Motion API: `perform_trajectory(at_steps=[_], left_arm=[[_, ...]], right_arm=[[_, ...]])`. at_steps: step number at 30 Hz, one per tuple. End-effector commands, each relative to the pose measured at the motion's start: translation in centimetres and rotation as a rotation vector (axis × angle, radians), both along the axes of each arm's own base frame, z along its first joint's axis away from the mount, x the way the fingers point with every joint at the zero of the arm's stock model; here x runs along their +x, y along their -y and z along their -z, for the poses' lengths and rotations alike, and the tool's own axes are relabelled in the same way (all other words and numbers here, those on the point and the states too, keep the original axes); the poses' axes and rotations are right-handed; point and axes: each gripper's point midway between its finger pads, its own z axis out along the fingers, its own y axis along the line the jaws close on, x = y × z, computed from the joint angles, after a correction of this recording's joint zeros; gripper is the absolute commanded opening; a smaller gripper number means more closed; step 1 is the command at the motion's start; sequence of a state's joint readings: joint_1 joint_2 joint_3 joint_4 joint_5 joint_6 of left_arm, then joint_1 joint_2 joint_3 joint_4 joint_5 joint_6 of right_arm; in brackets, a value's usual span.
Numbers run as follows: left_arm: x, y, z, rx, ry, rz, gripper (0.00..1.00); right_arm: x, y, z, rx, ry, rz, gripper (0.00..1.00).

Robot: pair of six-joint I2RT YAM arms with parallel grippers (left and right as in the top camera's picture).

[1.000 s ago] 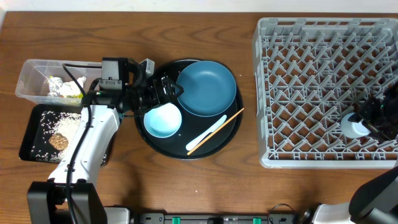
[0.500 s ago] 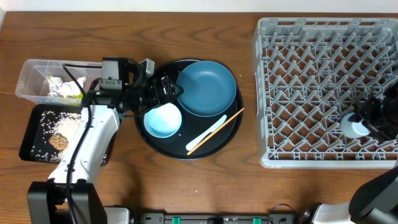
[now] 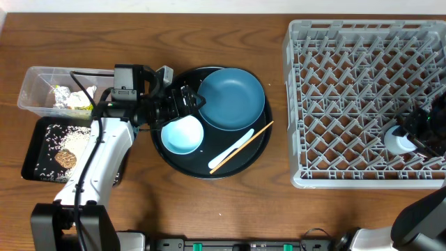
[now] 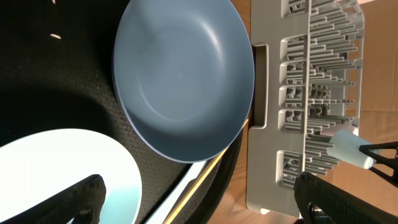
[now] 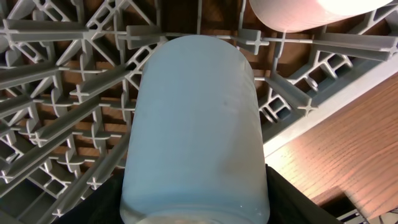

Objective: Sort waste into correct bins and load items into the dishwasher rack
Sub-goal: 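Lower the light-blue cup upside down into the rack's right side, then open the right gripper and lift it off the cup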

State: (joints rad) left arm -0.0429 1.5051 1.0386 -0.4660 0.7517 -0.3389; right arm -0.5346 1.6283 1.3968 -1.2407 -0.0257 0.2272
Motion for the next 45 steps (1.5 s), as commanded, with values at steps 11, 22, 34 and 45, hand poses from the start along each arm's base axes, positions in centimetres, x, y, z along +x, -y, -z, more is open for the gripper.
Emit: perform_trajectory(at_steps=[11,22,34,45], left_arm=[[0.3,-0.2,-0.3,0.012,0.019,0.001,0.98],[0.3,-0.2,-0.3,0.012,0.019,0.001,0.98],[0.3,-0.2,-0.3,0.012,0.019,0.001,0.98],[0.3,-0.2,-0.3,0.012,0.019,0.001,0.98]], right_arm=[[0.0,-0.1,1.7,0.025,0.004,0.011,0.95],[1.7,-1.2,-4.2,0.072,0.108,-0.051,0.99],[2.3,-11.5,-9.0,0.437,0.253,-0.37,0.99],[1.7,-10.8,-8.1,0.345,0.18,-0.399,0.99]])
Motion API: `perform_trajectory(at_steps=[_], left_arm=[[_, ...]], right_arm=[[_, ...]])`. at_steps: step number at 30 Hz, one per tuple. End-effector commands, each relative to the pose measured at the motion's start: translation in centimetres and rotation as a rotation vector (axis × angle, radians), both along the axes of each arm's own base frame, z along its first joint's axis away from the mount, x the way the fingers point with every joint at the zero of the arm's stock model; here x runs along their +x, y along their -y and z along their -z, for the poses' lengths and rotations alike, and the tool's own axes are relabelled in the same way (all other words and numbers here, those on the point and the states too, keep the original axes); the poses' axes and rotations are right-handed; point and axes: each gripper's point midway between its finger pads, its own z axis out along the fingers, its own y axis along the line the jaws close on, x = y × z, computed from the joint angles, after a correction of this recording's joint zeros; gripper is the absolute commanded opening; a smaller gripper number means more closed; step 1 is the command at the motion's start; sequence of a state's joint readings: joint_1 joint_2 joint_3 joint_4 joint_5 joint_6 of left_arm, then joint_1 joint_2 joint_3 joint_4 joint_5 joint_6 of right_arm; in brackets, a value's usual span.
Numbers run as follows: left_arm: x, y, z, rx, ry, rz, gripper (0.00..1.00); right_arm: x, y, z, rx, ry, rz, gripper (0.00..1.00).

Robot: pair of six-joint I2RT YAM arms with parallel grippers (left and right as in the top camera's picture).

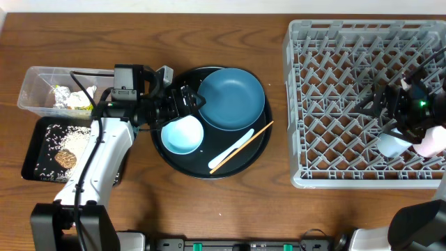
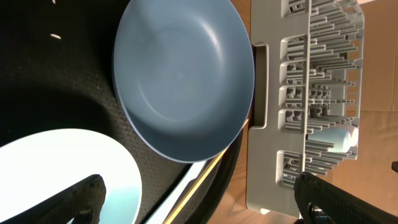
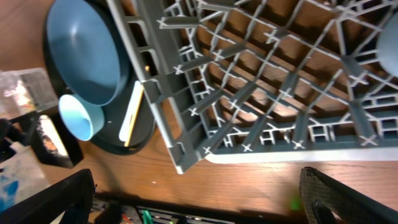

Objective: Sort waste into correct bins and load items into the dishwasher rack
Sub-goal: 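Open the right gripper and lift it off the cup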

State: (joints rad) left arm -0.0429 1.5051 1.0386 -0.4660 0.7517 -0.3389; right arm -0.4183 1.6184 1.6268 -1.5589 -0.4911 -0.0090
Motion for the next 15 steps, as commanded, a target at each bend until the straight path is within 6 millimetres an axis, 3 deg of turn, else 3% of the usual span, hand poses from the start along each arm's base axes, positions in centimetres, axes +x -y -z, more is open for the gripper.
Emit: perform_trajectory(at_steps=[1,15], left_arm=[[0.29,-0.21,-0.29,0.012,0.019,0.001,0.98],[0.29,-0.21,-0.29,0.012,0.019,0.001,0.98]], right_arm=[[-0.36,0.88,-0.03,-0.08,-0.002,-0.021,0.99],[-0.56,1.37,0.19,-0.11,-0.016,-0.02,0.99]])
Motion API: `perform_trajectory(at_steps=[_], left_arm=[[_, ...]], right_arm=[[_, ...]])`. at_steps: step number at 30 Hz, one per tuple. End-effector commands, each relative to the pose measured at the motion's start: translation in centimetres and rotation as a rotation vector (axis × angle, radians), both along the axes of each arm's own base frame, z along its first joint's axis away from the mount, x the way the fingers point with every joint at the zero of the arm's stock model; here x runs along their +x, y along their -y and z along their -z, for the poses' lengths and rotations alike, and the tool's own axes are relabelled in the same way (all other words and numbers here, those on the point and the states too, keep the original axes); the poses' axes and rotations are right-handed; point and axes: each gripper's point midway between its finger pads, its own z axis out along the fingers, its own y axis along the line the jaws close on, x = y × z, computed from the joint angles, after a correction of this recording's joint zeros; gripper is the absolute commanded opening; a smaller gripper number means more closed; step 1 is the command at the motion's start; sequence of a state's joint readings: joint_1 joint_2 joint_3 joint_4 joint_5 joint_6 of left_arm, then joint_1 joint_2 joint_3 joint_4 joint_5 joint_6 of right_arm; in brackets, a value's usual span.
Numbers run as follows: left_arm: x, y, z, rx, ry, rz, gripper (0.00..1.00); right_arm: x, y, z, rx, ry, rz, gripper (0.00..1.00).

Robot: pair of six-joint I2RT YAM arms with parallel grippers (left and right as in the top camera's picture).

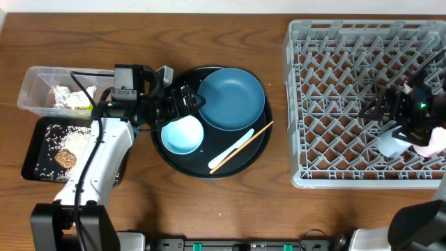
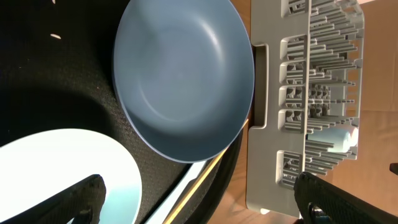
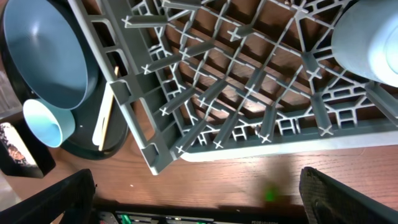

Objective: Sort waste into correct bins and load items into the dishwasher rack
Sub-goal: 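Open the right gripper and lift it off the cup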

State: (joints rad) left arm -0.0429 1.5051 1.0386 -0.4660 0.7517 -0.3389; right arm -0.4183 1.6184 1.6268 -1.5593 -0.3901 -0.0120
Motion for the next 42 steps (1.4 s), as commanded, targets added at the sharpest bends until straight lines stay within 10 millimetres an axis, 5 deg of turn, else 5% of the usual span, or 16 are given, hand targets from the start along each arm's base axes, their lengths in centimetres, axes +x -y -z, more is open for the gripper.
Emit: perform_trajectory(at_steps=[1,42], left_arm=[[0.3,-0.2,-0.3,0.012,0.019,0.001,0.98],[2.8,-1.5,-0.8,0.091,0.129,-0.057,0.99]], right_arm=[[0.1,-0.1,-0.5,-0.017,0.023,-0.021,0.99],[0.1,-0.1,-0.5,-0.017,0.023,-0.021,0.99]])
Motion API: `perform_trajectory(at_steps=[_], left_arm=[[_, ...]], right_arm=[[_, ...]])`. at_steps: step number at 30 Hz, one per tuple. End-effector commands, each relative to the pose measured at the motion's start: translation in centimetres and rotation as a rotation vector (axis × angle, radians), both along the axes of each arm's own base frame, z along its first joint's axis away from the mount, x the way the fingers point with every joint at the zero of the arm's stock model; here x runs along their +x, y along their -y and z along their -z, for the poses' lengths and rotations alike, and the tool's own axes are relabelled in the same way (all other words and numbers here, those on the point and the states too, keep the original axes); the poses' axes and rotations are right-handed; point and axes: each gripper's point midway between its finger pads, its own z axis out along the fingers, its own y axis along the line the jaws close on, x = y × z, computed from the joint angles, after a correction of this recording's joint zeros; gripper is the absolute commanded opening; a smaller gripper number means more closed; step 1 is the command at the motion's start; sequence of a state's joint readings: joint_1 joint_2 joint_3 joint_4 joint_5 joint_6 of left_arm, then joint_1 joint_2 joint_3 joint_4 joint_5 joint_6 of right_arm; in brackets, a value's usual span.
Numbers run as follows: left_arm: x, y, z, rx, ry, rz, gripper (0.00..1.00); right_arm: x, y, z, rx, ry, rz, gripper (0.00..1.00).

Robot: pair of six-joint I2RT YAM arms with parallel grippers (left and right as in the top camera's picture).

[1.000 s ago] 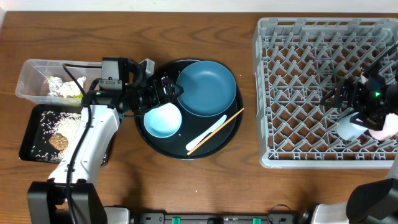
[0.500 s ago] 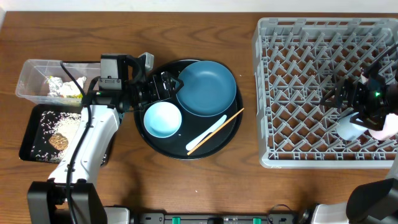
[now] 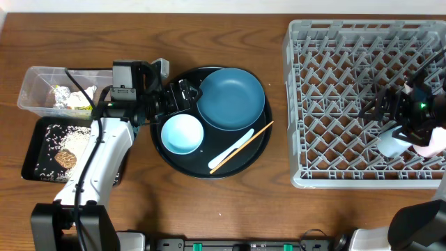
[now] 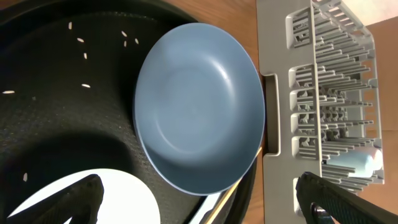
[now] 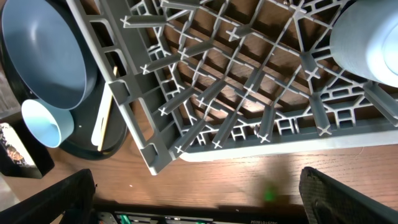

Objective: Sort waste into correct bins and load items into the dishwasher rack
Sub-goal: 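Open the right gripper and lift it off the cup, then grasp the edge of the blue plate with the left gripper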

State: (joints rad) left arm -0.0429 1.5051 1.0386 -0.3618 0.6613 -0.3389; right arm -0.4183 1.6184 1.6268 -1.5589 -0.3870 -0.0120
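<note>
A dark blue plate (image 3: pixel 231 99), a light blue bowl (image 3: pixel 182 134) and a wooden chopstick (image 3: pixel 240 146) lie on the round black tray (image 3: pixel 258 150). My left gripper (image 3: pixel 181 94) hangs open over the tray's left part, just left of the plate (image 4: pixel 199 109), with nothing between its fingers. A light blue cup (image 3: pixel 390 144) stands upside down in the grey dishwasher rack (image 3: pixel 334 104), near its front right corner. My right gripper (image 3: pixel 394 115) hovers open above the rack beside that cup (image 5: pixel 367 37), holding nothing.
A clear bin (image 3: pixel 42 87) with foil and scraps sits at the far left. In front of it lies a black bin (image 3: pixel 31 157) with rice grains and a brown round piece. Loose rice grains (image 4: pixel 81 40) dot the round tray.
My left gripper has shifted a little toward the far left of the tray and stays open; its view now takes in more of the tray and the whole plate. The right arm has not moved.
My right gripper was shut on the light blue cup low in the rack. Then it stood open above the rack, the cup left upside down there. The left gripper stayed open over the tray throughout and has now drawn back slightly.
</note>
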Motion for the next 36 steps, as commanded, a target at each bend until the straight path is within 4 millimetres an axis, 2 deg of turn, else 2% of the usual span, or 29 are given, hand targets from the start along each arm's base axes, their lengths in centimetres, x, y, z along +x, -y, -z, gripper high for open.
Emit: perform_trajectory(at_steps=[1,3,4,9,13,15,18,27,32,36], left_arm=[[0.4,-0.4,-0.3,0.023,0.02,-0.007,0.87],[0.4,-0.4,0.0,0.034,0.017,-0.01,0.68],[0.5,-0.4,0.4,0.055,0.014,-0.018,0.64],[1.5,-0.6,2.0,0.159,0.021,-0.053,0.64],[2.3,0.2,2.7,0.17,0.039,-0.041,0.64],[2.6,0.0,3.3,0.196,0.035,-0.054,0.64],[2.8,-0.6,5.0,0.245,0.005,-0.076,0.64],[3.2,1.0,9.6,0.242,-0.076,-0.054,0.64],[3.4,1.6,10.1,0.242,-0.07,-0.041,0.61],[3.4,2.1,10.0,0.241,-0.061,-0.031,0.53]], right_arm=[[0.1,-0.1,-0.6,-0.014,0.024,-0.021,0.99],[0.1,-0.1,-0.6,-0.014,0.024,-0.021,0.99],[0.1,-0.1,-0.6,-0.014,0.024,-0.021,0.99],[0.1,-0.1,-0.6,-0.014,0.024,-0.021,0.99],[0.1,-0.1,-0.6,-0.014,0.024,-0.021,0.99],[0.1,-0.1,-0.6,-0.014,0.024,-0.021,0.99],[0.1,-0.1,-0.6,-0.014,0.024,-0.021,0.99],[0.1,-0.1,-0.6,-0.014,0.024,-0.021,0.99],[0.1,-0.1,-0.6,-0.014,0.024,-0.021,0.99],[0.1,-0.1,-0.6,-0.014,0.024,-0.021,0.99]])
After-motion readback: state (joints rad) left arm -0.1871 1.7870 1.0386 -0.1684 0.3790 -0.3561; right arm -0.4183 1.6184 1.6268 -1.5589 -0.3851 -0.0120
